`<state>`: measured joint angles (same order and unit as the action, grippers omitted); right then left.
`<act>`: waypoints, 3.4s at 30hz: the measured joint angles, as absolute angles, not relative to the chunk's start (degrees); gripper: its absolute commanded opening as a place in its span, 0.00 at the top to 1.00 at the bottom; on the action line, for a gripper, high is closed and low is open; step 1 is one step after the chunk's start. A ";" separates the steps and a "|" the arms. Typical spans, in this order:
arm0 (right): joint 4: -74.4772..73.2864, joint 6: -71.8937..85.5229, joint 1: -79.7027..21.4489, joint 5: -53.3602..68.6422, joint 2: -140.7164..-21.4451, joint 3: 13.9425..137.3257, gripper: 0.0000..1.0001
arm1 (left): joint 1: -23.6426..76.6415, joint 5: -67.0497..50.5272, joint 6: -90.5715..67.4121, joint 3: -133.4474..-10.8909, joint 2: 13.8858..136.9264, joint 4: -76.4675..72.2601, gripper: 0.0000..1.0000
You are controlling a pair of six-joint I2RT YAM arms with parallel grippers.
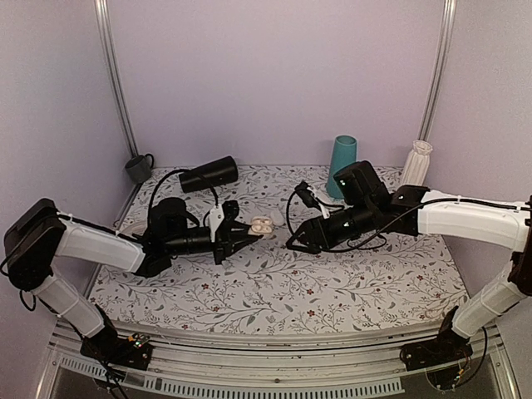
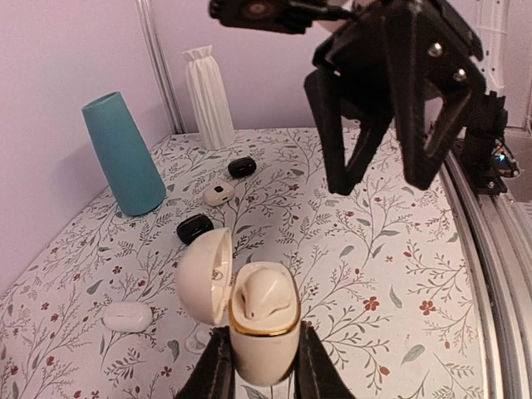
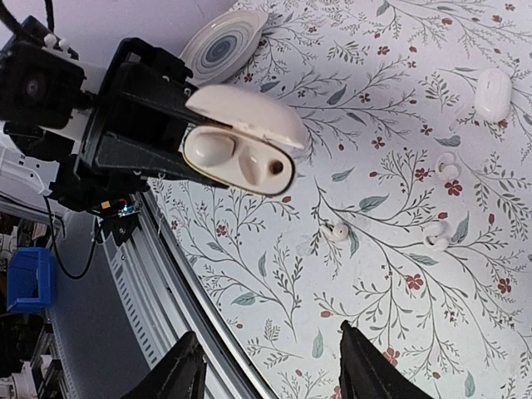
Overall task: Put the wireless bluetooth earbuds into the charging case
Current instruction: Adjust the right earbud at the center of the board.
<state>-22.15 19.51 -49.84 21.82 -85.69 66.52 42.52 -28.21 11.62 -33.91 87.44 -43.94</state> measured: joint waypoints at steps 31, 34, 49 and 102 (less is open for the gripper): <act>-8.36 22.87 -53.47 20.27 -115.81 72.99 0.51 | 35.33 -20.43 4.43 -32.58 74.52 -40.77 1.00; -8.12 22.72 -53.47 20.23 -117.32 74.39 0.51 | 35.31 -20.27 4.45 -32.58 74.52 -40.77 1.00; -7.68 21.98 -53.69 21.71 -119.46 75.05 0.49 | 35.18 -20.01 4.45 -32.58 74.43 -40.80 1.00; -20.60 20.14 -58.30 10.04 -116.31 78.15 0.62 | 34.70 -19.51 4.51 -31.88 71.26 -38.70 1.00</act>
<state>-20.60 20.14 -58.30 10.04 -116.31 78.15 34.70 -19.51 4.51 -31.88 71.26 -38.70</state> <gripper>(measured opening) 0.393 0.201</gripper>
